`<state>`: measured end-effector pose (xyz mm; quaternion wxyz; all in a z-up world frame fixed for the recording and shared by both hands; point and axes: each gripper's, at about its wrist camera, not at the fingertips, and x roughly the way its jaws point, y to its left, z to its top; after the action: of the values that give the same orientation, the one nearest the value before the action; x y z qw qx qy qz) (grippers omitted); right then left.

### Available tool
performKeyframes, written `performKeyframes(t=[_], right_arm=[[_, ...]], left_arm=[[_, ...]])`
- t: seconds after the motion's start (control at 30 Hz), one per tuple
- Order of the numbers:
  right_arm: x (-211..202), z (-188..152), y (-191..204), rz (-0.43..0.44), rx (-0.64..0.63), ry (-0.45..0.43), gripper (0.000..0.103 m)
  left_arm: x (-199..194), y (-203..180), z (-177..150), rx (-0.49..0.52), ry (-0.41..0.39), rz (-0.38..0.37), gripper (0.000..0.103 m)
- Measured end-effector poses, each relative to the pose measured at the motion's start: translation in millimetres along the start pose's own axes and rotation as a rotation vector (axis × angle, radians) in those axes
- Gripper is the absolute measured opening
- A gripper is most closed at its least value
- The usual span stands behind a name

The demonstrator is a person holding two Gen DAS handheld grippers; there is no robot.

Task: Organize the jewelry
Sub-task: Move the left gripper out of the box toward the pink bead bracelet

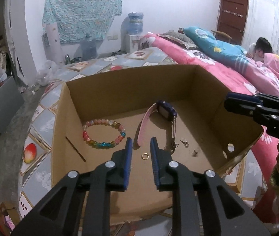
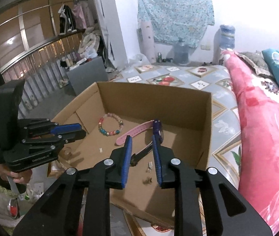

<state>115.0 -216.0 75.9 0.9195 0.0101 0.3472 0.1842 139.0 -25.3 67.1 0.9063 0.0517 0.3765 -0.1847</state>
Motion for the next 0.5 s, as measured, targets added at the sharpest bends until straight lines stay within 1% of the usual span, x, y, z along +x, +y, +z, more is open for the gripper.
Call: performKeyframes(t=[0.13,0.27,0.33,0.4,0.5], right_arm=[[-17.2,-2.3,-6.1,0.000,0.019,-0.041,0.025],[-36.0,-6.2,-8.6,0.012,0.032,-0.082,0.028],[-46.9,-10.2,-8.0,0.021,0.028,-0.107,0.029],[-58.7,-15.9,-5.5,0.036,0.017,-0.133,0.033],[-74.1,-27.9,-3.9,0.068,0.012,-0.164,0.035]], left_arm=[[-9.5,5.3,0.4,-0.024,-0.027,-0.007,0.020],[-32.2,13.9,-3.9,-0.056,-0.086,-0.014,0.022],[-47.0,20.1,-9.0,-0.073,-0.118,-0.015,0.024],[-64.2,27.0,-17.2,-0.083,-0.152,0.001,0.026],[-84.0,36.9,-33.1,-0.095,-0.181,0.024,0.029]])
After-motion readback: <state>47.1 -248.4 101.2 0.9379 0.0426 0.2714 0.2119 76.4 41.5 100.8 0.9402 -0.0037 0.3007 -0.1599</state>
